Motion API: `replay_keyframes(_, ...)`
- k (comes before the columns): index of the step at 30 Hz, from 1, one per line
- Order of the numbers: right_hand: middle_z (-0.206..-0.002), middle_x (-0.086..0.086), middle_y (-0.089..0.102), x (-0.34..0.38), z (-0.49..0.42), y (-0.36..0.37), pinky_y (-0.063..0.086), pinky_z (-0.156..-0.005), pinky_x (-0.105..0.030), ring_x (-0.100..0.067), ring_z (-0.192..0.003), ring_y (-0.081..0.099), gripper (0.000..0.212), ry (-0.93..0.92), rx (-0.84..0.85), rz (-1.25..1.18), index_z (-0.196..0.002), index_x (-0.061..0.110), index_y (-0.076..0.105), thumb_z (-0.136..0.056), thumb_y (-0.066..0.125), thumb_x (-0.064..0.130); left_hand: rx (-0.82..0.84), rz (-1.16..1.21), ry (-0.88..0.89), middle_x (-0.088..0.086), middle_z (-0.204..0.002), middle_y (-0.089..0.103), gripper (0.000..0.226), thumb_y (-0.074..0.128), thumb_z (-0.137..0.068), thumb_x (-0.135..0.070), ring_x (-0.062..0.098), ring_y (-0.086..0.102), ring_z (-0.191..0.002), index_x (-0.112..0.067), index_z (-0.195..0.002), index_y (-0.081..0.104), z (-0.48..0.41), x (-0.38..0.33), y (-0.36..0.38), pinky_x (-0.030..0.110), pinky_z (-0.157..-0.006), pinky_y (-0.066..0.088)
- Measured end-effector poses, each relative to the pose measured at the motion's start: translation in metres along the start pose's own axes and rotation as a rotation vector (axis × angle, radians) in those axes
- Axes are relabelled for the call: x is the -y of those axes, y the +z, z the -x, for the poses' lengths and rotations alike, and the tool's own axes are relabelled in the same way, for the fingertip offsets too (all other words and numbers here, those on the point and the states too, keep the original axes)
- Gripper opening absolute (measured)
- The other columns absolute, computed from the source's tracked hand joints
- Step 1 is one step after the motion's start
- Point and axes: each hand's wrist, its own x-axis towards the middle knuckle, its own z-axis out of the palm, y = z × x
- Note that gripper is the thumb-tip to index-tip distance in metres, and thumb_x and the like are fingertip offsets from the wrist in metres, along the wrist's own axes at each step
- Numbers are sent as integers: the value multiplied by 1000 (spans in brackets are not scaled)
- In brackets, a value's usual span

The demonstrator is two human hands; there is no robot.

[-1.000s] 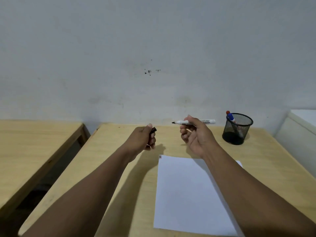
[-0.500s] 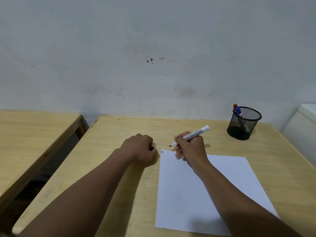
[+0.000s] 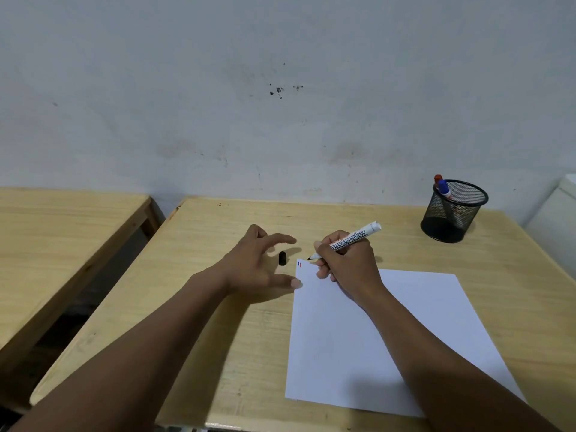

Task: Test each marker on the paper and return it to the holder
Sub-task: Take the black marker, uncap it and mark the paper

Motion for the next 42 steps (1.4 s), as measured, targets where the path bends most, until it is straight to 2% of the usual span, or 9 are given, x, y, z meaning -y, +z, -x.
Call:
replay_keyframes(2,-64,-12,74,-1,0,0,45,-51,-26,-24,-51,70,17,-8,16,8,-77,14,66,-87,76,22,32,-68,15,-4,-120,41,90,73,-48,-82,8,43,-120,-55,-131,55,1,-3,4,39,-99,51)
replay_keyframes(5,-67,-16,76,-3,0,-1,46,-52,-27,-25,-50,69,17,-20,21,9,-77,12,66,-87,76,20,72,-154,-6,-8,-116,45,83,69,-45,-86,9,42,-123,-57,-122,61,-1,-11,5,44,-99,51)
replay_keyframes(8,-65,-13,75,-4,0,-2,50,-54,-30,-24,-49,68,17,-39,35,25,-76,11,66,-88,77,19,89,-192,-35,-11,-115,45,83,67,-43,-87,11,44,-120,-58,-120,61,-1,-13,4,44,-102,48)
replay_keyframes(11,-59,-1,73,-4,1,0,59,-63,-43,-23,-50,69,18,-57,49,63,-75,12,68,-86,80,20,99,-198,-52,-11,-115,45,84,68,-42,-87,13,45,-117,-58,-121,60,-1,-15,3,43,-103,47)
replay_keyframes(14,-58,2,72,-2,3,2,62,-65,-42,-20,-51,72,19,-79,41,120,-75,11,70,-84,83,22,118,-226,-65,-11,-116,46,84,74,-48,-83,15,43,-120,-55,-125,56,-3,-16,2,43,-104,46)
replay_keyframes(21,-57,4,71,-1,4,3,64,-68,-46,-20,-52,72,18,-92,37,133,-76,9,71,-82,84,20,142,-246,-74,-10,-121,47,87,76,-52,-82,15,41,-124,-53,-131,52,-5,-14,3,44,-106,43)
replay_keyframes(29,-62,-7,73,-7,0,4,63,-69,-56,-23,-54,72,17,-100,70,162,-70,19,72,-76,83,31,151,-228,-86,-8,-122,46,88,76,-52,-81,16,40,-125,-53,-131,52,-5,-14,2,45,-106,43)
replay_keyframes(38,-61,-8,71,-4,0,2,60,-62,-42,-23,-51,67,18,-45,76,83,-72,9,71,-81,83,18,158,-219,-102,-8,-123,47,90,78,-52,-80,17,41,-127,-50,-132,52,-5,-17,1,44,-107,42)
replay_keyframes(42,-58,-5,71,3,-5,-4,45,-49,-29,-22,-49,62,18,15,-48,-61,-74,11,69,-88,78,18,137,-133,-120,-9,-124,51,98,82,-49,-77,14,48,-122,-43,-136,51,-4,-17,-3,37,-106,45)
